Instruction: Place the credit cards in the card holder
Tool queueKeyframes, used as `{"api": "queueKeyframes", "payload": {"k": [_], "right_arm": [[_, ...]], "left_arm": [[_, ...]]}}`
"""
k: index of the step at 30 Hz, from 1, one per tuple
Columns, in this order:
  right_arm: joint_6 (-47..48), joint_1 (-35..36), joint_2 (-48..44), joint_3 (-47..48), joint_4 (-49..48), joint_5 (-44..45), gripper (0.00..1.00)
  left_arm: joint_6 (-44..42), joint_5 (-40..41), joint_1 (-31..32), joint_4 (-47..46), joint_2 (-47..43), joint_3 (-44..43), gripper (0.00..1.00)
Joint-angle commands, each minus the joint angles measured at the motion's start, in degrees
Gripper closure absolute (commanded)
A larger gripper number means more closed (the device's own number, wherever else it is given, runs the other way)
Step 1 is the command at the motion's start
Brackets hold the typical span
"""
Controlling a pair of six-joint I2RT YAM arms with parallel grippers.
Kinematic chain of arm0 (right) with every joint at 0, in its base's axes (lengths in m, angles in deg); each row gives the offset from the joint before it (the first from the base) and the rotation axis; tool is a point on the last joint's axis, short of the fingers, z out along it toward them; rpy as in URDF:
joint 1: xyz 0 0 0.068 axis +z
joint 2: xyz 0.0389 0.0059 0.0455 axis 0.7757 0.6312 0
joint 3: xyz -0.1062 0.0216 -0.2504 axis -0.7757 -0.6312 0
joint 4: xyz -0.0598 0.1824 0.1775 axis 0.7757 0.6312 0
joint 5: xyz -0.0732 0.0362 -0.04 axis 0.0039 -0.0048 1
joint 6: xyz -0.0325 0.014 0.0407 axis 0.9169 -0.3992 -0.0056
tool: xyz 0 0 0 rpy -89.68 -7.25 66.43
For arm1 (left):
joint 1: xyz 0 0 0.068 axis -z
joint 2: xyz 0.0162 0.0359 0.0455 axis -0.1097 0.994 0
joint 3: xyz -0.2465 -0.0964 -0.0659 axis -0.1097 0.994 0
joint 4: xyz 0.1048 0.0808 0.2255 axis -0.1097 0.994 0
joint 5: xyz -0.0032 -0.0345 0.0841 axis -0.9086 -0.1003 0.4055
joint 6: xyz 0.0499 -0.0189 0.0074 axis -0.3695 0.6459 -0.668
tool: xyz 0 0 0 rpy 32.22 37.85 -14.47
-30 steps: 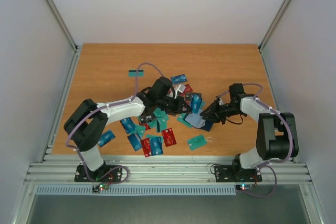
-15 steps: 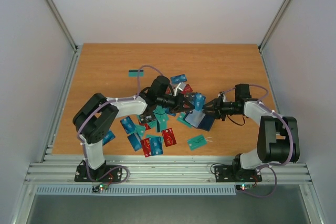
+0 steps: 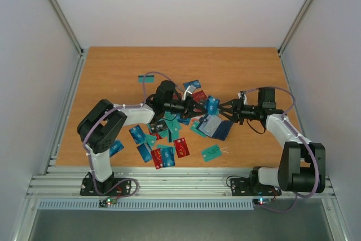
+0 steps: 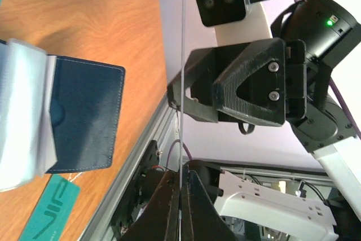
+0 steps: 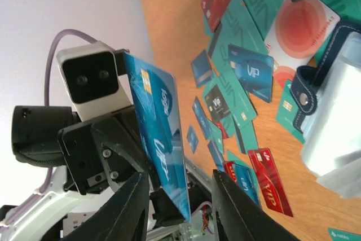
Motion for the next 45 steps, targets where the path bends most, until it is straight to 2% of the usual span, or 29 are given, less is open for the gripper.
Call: {"api": "queueKeyframes", "payload": {"k": [1, 7, 11, 20, 30, 35, 43, 45], "right_arm": [[-3.92, -0.38, 0.21, 0.95, -5.68, -2.77, 0.66], [-5.18, -0.38, 1.11, 1.69, -7.58, -3.68, 0.67], [-6.84, -0.38, 0.83, 1.58, -9.99, -4.85, 0.74], [-12.55, -0.38, 0.69, 0.41, -19.04, -8.64, 0.84], [-13.68, -0.31, 0.83, 0.43, -20.01, -10.48, 0.9], [-10.76, 0.11, 1.2, 1.35, -16.34, -10.25, 0.92], [-3.43, 1.02, 1.15, 3.62, -4.82, -8.14, 0.99], [-1.92, 1.02, 0.75, 4.34, -1.52, -7.1, 0.99]], "left_arm": [[3.03, -4.32, 0.07, -8.05, -1.33, -0.1, 1.0], [8.04, -6.62, 0.07, -14.02, 0.25, -0.11, 1.0], [11.43, -7.64, 0.12, -17.29, 1.71, -0.23, 1.0], [14.58, -8.24, 0.7, -20.27, 3.82, -0.83, 1.0], [17.29, -7.49, 0.97, -23.12, 5.95, -1.52, 1.0], [19.41, -7.78, 1.2, -25.72, 7.63, -2.47, 1.0], [19.71, -8.04, 1.21, -25.35, 8.3, -2.66, 0.99], [19.72, -8.02, 1.1, -25.31, 8.47, -2.54, 0.96]]}}
